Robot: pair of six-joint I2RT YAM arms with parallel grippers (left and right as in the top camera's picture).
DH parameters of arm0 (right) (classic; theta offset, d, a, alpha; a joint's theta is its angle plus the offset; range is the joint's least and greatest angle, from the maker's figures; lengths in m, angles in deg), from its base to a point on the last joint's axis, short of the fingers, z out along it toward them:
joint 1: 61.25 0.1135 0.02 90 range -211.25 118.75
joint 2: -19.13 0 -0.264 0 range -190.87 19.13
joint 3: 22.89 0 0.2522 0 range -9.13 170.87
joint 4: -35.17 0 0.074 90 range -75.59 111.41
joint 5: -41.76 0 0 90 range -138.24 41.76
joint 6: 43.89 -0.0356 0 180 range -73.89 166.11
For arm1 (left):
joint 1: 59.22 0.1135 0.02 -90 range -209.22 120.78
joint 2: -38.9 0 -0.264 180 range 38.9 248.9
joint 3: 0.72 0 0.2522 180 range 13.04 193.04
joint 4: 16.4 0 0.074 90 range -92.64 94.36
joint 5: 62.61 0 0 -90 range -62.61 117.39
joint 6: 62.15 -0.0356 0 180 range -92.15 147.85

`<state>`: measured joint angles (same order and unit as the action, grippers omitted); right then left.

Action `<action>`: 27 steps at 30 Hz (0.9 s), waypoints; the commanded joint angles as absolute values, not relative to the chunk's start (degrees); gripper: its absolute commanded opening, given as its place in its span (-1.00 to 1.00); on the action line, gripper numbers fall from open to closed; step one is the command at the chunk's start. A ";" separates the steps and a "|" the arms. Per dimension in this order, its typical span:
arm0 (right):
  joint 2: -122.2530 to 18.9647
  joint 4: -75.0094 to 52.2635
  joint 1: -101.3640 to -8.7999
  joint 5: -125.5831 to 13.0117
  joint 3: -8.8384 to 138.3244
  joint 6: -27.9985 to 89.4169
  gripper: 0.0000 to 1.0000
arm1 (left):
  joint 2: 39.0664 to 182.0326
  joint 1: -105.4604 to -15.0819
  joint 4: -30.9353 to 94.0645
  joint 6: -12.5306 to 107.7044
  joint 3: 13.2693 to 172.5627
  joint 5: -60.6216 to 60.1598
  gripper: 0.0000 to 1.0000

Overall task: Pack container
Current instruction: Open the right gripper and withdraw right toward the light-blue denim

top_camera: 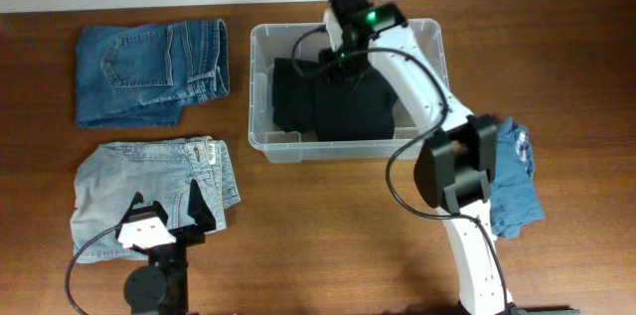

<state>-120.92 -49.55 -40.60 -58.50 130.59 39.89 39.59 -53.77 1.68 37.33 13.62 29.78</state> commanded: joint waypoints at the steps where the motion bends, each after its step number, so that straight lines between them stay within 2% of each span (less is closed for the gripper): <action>1: -114.45 -55.60 -43.84 -54.77 142.61 39.54 0.57 | 39.31 -53.42 1.92 36.82 13.55 30.15 0.98; 4: -112.99 -63.82 -47.20 -50.37 151.81 37.75 0.70 | 39.31 -53.42 1.92 36.82 13.55 30.17 0.99; 9: -112.05 -75.75 -54.39 -48.14 164.88 34.88 0.73 | 39.31 -53.42 1.92 36.82 13.55 30.15 0.99; 14: -108.50 -75.93 -61.78 -53.87 166.30 34.45 0.75 | 39.31 -53.42 1.92 36.80 13.55 30.15 0.98; 16: -106.69 -75.93 -63.97 -54.99 165.34 34.47 0.75 | 39.31 -53.42 1.92 36.82 13.55 30.17 0.99; 18: -104.26 -75.93 -65.98 -55.12 162.76 34.51 0.98 | 39.31 -53.42 1.92 36.80 13.55 30.17 0.99; 27: -87.35 -75.93 -74.57 -50.29 133.58 33.57 0.97 | 39.31 -53.42 1.92 36.82 13.55 30.17 0.98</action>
<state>-93.21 -75.53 -71.79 -53.37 140.77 34.82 39.59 -53.77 1.65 37.33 13.62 29.80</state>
